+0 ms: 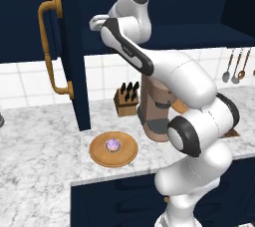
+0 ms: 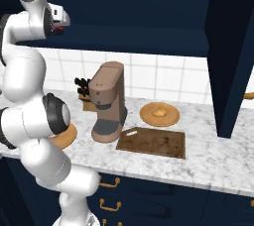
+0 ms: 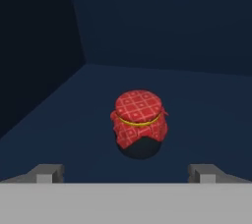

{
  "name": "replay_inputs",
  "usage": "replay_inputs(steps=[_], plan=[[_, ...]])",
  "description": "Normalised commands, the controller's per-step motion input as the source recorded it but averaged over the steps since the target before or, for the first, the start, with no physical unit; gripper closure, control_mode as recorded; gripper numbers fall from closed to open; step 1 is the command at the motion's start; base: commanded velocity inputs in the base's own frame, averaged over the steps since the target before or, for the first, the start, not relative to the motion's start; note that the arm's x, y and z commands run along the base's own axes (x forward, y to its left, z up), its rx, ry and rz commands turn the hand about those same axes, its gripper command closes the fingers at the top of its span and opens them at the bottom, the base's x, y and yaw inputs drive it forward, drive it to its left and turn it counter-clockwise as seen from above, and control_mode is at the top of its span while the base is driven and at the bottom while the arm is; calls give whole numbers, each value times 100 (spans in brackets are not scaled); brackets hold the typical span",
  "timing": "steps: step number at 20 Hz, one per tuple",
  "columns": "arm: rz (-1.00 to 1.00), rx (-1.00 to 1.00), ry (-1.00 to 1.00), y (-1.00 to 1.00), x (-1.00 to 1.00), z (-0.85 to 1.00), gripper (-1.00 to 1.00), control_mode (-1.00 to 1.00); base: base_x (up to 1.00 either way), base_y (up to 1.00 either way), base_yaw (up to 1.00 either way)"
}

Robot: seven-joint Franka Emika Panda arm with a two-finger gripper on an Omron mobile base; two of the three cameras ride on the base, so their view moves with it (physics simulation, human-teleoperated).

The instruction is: From the different types of pastries on the counter, select a croissant and place it on the cutting board. Then retrieve a jar of jam from the cabinet and place it alongside the croissant on the cutting board.

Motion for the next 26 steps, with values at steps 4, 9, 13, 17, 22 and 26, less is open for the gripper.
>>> replay_inputs(steps=[4, 9, 13, 17, 22, 26], plan=[[2, 0, 0, -1, 22, 0, -100, -100, 0, 0, 0], [3, 0, 0, 8, 1, 0, -100, -100, 0, 0, 0], [5, 0, -3, 8, 0, 0, -100, -100, 0, 0, 0], [7, 0, -6, -1, 0, -9, -100, -100, 0, 0, 0], [2, 0, -5, -27, 0, -5, -100, -100, 0, 0, 0], [-5, 0, -1, -15, 0, 0, -100, -100, 0, 0, 0]])
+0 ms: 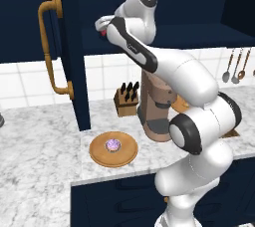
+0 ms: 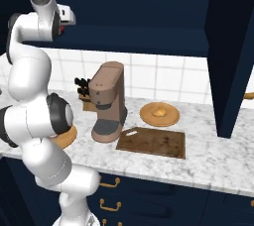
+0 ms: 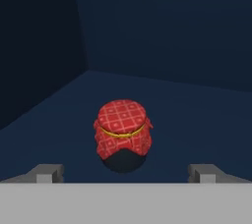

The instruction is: From the different types of pastries on the counter, select a croissant and place it on the cutting board. Then retrieve a jar of jam from the cabinet and place it alongside the croissant on the cutting board.

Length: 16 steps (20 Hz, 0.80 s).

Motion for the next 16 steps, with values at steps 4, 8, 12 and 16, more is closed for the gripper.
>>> replay_inputs(steps=[4, 8, 12, 16], plan=[[-6, 0, 0, 10, 0, 0, -100, -100, 0, 0, 0], [-6, 0, 0, 14, 3, -1, -100, -100, 0, 0, 0], [-4, 0, 0, 3, 12, -2, -100, -100, 0, 0, 0], [-1, 0, 0, 0, 14, -7, -100, -100, 0, 0, 0]])
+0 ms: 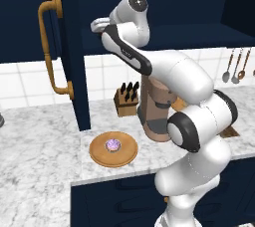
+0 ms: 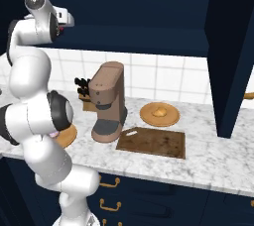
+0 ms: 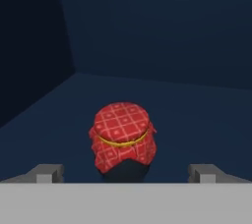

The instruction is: From the different types of pastries on the counter, select a croissant and place it on the cutting board. Then retrieve a jar of jam from the cabinet and place it alongside the croissant on the cutting board.

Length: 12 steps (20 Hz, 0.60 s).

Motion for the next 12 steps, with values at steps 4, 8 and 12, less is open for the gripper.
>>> replay_inputs(steps=[4, 8, 12], plan=[[-1, 0, 0, 0, 25, -7, -100, -100, 0, 0, 0], [-1, 0, 0, 4, 33, -9, -100, -100, 0, 0, 0], [0, 0, 0, 28, 22, -5, -100, -100, 0, 0, 0]])
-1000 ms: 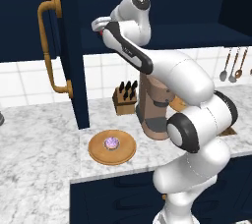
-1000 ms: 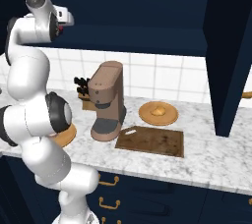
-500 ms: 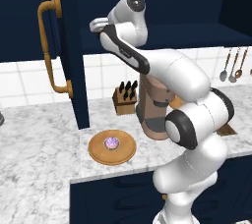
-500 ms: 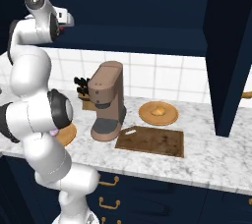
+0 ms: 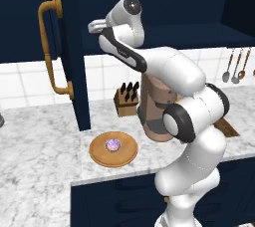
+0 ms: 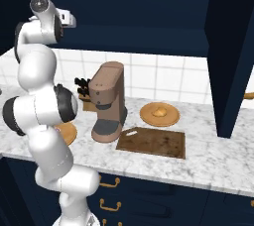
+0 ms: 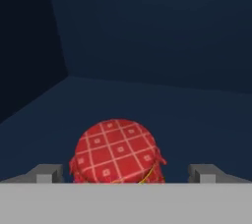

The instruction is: From the different types of pastries on the counter, select a croissant and place it on the cutting board. Then retrieve a jar of jam from the cabinet and place it alongside the croissant on the cutting board.

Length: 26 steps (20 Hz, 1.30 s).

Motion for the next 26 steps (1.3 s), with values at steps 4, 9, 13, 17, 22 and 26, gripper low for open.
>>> replay_inputs(steps=[4, 9, 13, 17, 22, 26], plan=[[0, 0, 0, 32, 13, 0, -100, -100, 0, 0, 0], [0, 0, 0, 1, 15, -3, -100, -100, 0, 0, 0], [0, 0, 0, 0, 7, -10, -100, -100, 0, 0, 0], [0, 0, 0, 0, 0, -11, 100, -100, 0, 0, 0], [0, 0, 1, -1, 0, -19, 100, -100, 0, 0, 0], [0, 0, 0, 0, -1, -12, 100, -100, 0, 0, 0]])
